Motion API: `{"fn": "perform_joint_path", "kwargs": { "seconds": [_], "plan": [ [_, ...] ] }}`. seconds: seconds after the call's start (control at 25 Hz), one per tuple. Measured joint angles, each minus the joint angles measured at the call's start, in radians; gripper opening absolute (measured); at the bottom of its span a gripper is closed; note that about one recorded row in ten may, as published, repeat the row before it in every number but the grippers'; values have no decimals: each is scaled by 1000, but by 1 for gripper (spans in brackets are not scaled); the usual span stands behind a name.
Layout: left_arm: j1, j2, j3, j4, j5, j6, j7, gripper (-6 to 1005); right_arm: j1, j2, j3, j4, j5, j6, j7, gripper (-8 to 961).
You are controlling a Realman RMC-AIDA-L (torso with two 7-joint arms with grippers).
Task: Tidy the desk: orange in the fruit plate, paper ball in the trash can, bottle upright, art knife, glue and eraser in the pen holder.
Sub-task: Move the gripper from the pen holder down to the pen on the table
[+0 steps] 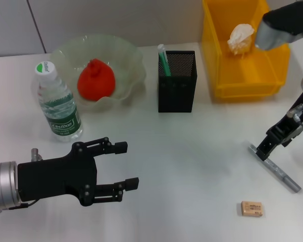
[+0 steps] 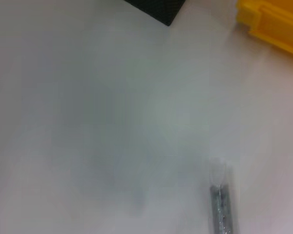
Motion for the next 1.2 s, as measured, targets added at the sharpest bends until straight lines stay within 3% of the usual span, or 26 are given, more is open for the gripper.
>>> {"fn": "perform_joint_path", "kwargs": {
  "seconds": [0.32, 1.2],
  "plan": [
    [-1, 0, 1, 0, -1, 0, 0, 798, 7, 1, -55, 79, 4, 113, -42, 678],
    [-4, -2, 1, 0, -1, 1, -1, 798, 26, 5, -60, 201, 23, 218, -93, 618]
  ]
}}
